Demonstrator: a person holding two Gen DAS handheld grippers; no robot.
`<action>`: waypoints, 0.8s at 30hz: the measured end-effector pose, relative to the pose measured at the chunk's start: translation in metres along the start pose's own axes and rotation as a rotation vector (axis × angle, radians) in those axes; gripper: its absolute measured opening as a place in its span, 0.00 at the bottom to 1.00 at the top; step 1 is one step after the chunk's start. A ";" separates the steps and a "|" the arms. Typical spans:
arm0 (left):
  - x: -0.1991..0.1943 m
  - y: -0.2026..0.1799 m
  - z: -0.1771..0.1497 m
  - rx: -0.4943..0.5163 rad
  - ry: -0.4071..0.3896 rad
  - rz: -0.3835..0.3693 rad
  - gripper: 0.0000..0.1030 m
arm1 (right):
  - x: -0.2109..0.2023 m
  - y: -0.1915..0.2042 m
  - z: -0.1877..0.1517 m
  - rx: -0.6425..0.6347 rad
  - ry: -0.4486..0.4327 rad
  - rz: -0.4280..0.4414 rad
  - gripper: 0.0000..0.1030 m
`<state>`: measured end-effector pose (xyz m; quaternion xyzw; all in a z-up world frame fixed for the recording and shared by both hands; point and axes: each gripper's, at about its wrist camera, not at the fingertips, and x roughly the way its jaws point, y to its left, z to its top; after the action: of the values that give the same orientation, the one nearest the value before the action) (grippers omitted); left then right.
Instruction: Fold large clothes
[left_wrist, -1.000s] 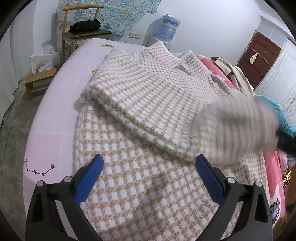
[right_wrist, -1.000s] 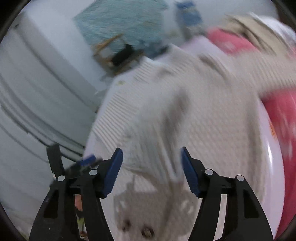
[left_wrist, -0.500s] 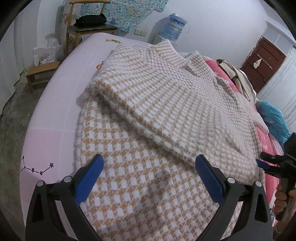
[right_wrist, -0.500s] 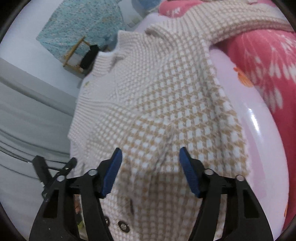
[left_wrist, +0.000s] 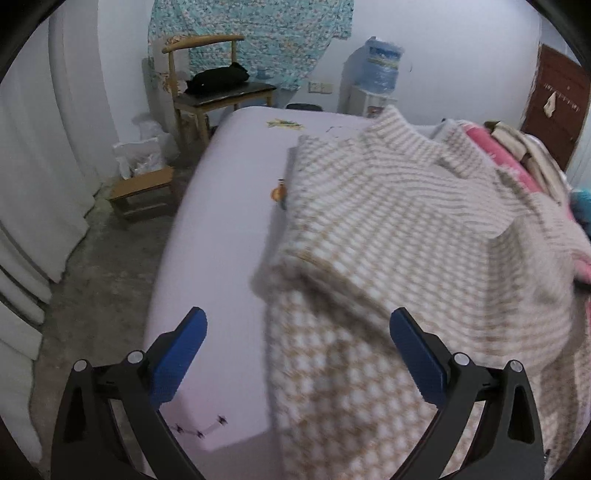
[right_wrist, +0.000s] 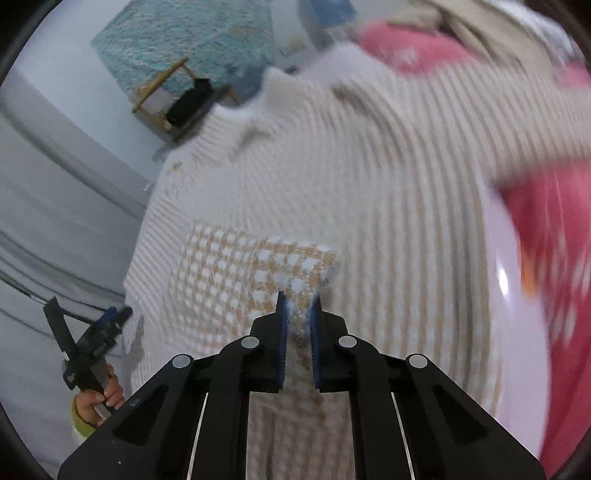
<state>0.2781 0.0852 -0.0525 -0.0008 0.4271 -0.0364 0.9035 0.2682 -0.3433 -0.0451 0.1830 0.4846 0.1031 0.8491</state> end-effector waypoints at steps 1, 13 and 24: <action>0.003 0.002 0.001 -0.001 0.003 0.005 0.95 | 0.000 0.008 0.014 -0.037 -0.021 -0.015 0.08; 0.020 0.012 0.005 -0.040 0.044 0.079 0.95 | -0.054 0.081 0.153 -0.204 -0.287 0.027 0.08; 0.027 0.023 0.003 -0.086 0.063 0.074 0.95 | 0.016 -0.021 0.132 0.000 -0.031 -0.028 0.11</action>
<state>0.2988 0.1065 -0.0724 -0.0227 0.4562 0.0155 0.8895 0.3899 -0.3846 -0.0050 0.1775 0.4737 0.0884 0.8580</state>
